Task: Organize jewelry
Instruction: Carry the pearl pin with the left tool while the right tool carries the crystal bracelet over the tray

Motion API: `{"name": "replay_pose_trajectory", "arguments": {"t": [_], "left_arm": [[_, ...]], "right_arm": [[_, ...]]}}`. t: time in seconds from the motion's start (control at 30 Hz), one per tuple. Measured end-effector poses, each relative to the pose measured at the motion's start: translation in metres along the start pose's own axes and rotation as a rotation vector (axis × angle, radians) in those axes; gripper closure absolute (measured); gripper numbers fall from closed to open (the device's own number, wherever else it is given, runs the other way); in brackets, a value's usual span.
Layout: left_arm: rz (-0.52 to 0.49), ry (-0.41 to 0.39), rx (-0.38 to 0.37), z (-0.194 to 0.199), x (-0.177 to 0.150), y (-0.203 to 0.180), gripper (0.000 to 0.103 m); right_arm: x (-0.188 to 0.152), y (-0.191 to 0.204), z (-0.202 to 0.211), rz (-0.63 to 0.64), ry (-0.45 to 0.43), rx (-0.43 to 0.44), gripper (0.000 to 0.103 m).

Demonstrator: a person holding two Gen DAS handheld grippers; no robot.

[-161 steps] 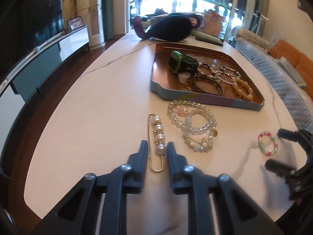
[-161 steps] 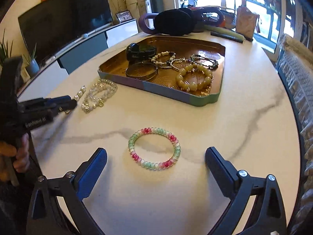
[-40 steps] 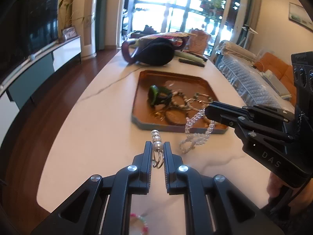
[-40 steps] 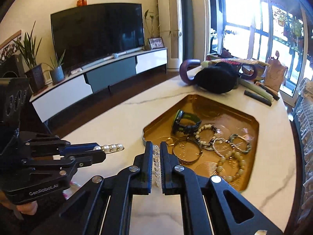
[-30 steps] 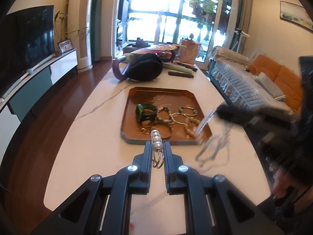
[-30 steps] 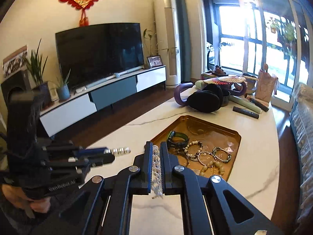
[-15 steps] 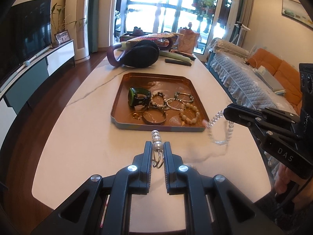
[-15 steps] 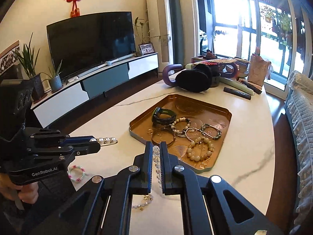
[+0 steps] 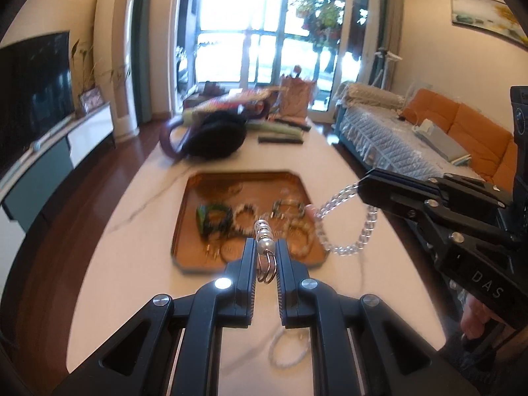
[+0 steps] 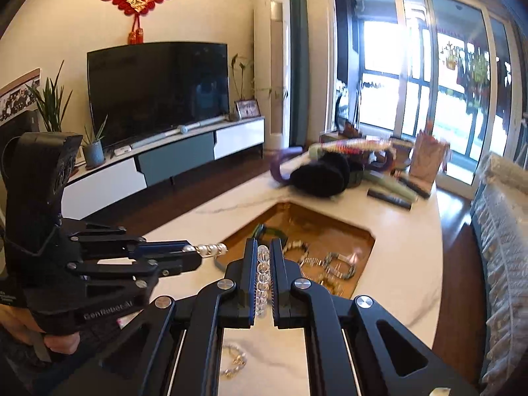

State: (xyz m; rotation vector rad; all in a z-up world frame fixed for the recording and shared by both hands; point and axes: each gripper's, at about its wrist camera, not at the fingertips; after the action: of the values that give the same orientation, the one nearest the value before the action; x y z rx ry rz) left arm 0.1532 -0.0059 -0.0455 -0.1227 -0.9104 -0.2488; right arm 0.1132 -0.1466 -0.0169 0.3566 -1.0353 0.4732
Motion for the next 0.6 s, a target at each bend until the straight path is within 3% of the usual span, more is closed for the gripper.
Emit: {"name": "replay_pose_trajectory", "arguments": {"t": [0.23,0.6], "left_arm": [[-0.013,-0.065,-0.026,-0.006,0.041,-0.003,0.092],[-0.011,0.014,-0.033,-0.087,0.062,-0.007,0.092]], "right_arm": [[0.018,-0.015,-0.009,0.005,-0.04,-0.012,0.096],[0.017,-0.054,-0.062,-0.013,-0.012,-0.022,0.096]]}}
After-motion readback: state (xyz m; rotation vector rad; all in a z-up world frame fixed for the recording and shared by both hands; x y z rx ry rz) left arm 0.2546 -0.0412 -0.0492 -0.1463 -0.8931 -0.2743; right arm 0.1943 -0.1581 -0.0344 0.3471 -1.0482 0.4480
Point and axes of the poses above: each gripper's, at about its wrist camera, not at the fingertips, and z roughly against the way its jaws point, y to its left, x to its top, and after that the axes turned 9 degrees about x, right-handed
